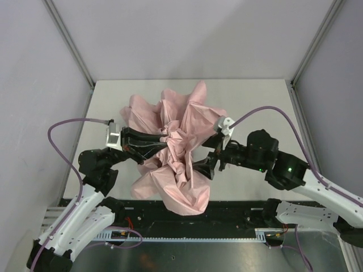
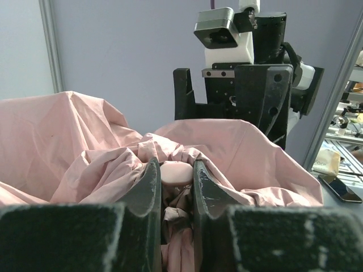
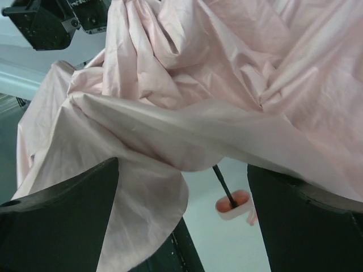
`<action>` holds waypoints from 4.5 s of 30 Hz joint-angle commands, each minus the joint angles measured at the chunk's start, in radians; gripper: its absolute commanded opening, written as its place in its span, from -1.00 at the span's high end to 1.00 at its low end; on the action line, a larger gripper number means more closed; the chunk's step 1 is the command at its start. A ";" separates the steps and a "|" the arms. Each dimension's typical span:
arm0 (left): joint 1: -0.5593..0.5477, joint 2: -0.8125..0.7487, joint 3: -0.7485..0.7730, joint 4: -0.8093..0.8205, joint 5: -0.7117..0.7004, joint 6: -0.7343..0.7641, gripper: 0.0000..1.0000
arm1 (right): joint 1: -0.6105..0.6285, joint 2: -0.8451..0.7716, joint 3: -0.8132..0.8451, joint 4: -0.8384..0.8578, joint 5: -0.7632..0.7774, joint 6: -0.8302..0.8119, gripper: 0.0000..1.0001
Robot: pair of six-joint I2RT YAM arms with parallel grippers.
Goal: Put away the umbrella
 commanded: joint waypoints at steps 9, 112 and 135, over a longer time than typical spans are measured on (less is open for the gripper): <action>-0.096 0.035 0.094 0.068 -0.008 -0.025 1.00 | 0.056 0.168 0.007 0.323 0.063 -0.106 -0.99; -0.117 0.078 0.183 -0.237 -0.065 0.120 1.00 | -0.035 0.125 0.003 0.145 -0.114 -0.085 -0.81; -0.211 0.172 0.194 -0.043 0.008 -0.017 1.00 | 0.002 0.281 -0.061 0.520 -0.042 -0.054 -0.99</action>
